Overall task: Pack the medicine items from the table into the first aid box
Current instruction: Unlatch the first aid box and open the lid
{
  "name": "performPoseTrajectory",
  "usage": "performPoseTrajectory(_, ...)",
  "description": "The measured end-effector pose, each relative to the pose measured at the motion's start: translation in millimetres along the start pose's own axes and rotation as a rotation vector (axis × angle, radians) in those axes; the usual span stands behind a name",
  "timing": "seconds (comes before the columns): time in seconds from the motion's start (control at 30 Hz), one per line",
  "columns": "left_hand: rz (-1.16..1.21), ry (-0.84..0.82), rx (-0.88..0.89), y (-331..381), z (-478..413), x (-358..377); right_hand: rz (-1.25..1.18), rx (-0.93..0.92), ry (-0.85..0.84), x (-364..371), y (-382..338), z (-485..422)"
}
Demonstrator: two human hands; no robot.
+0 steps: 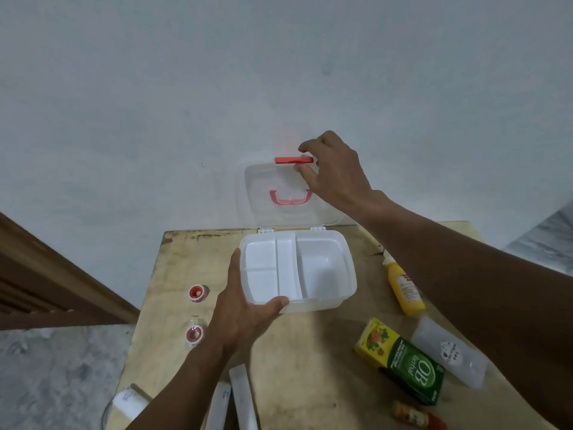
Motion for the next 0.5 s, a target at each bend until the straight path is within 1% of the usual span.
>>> performPoseTrajectory(0.23,-0.042,-0.049,0.005,6.3,-5.3,-0.4,-0.041,0.036,-0.137,4.2,1.4,7.6)
performPoseTrajectory(0.5,-0.037,-0.037,0.021,14.7,-1.3,-1.3,0.017,0.111,-0.122,1.1,5.2,25.7)
Point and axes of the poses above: each hand's wrist, its own z-axis away from the middle knuckle, its own x-axis out of the palm, y = z × x, the point moved 9 cm from there along -z, towards the middle knuckle, and after that the axes turned 3 degrees about z, right-handed, at the moved point
